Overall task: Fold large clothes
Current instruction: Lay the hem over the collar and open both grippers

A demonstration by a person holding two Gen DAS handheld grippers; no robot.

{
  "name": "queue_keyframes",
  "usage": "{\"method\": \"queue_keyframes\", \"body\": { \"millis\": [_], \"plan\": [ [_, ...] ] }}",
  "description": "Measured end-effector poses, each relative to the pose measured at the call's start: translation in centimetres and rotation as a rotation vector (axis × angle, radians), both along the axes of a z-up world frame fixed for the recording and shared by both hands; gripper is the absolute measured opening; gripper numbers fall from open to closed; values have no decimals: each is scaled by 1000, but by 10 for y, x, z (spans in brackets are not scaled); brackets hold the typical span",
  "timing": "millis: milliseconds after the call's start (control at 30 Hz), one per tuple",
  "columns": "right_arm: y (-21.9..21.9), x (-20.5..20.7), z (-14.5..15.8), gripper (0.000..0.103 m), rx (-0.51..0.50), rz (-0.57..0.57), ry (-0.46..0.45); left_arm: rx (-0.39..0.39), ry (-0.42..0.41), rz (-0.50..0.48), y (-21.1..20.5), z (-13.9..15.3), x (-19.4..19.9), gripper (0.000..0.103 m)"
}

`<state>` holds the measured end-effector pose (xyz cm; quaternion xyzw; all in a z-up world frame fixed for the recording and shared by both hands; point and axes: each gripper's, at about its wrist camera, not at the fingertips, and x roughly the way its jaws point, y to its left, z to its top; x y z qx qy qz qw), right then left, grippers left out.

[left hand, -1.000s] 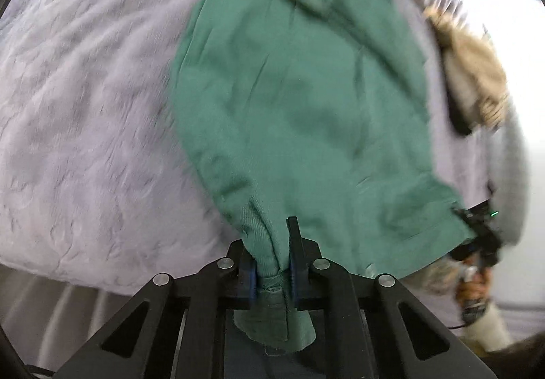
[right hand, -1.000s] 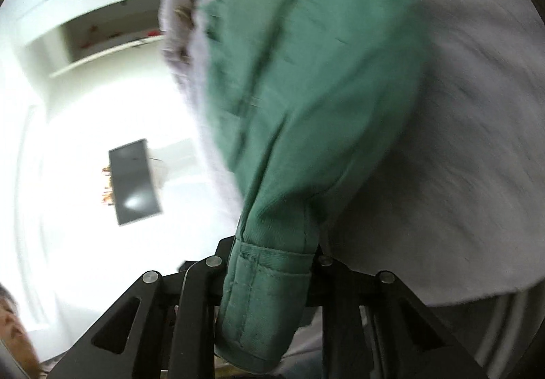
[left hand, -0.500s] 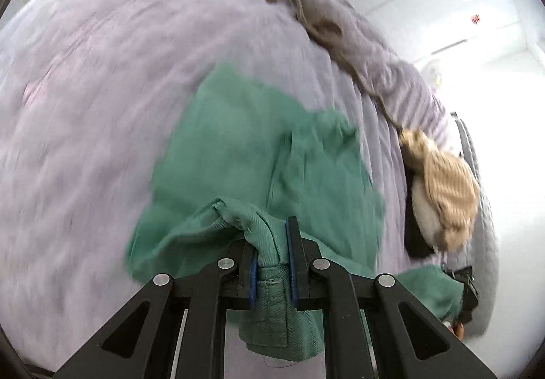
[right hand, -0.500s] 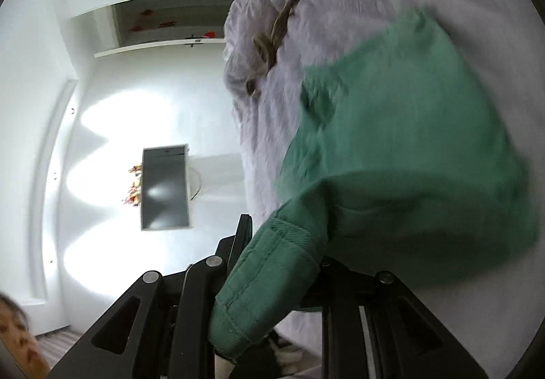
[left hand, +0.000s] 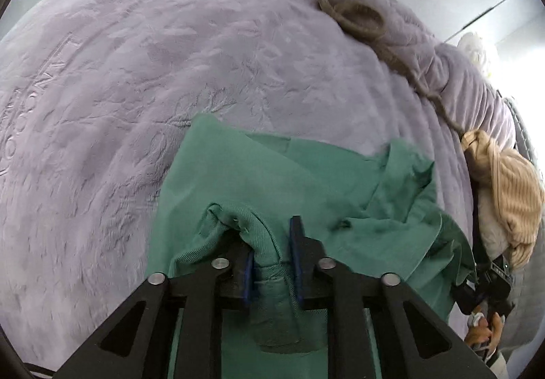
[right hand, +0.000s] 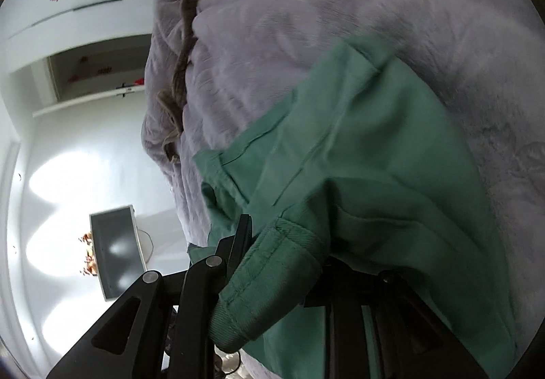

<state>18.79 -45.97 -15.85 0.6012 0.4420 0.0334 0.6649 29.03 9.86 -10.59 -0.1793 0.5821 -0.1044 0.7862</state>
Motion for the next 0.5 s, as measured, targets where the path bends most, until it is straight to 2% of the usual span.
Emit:
{"method": "queue_keyframes", "body": {
  "millis": [33,100,133,167,200,233,300,367,500],
  "plan": [
    [0,-4,1,34,5,-10,-7,-15,17,-2,2,-4,1,24],
    [-1,-8,9,54,-21,-28,-28,-33,25,2,7,-3,1,44],
    [-2,-8,18,58,-46,-32,-45,-35,17,9,10,2,-1,60],
    [-4,-7,29,64,-81,-34,-67,-30,-16,19,14,11,-4,68],
    [-8,-9,42,66,-123,-31,-84,-14,-42,26,16,18,-5,72],
    [-9,-9,53,66,-173,-30,-92,26,-85,34,19,30,-7,81],
    [-13,-18,75,67,-298,-35,-88,90,-161,40,24,48,-8,82],
    [-12,-23,87,67,-410,-23,-62,129,-200,16,20,58,-8,82],
    [2,-14,92,67,-694,109,32,165,-236,-92,1,61,-16,82]
  ]
}}
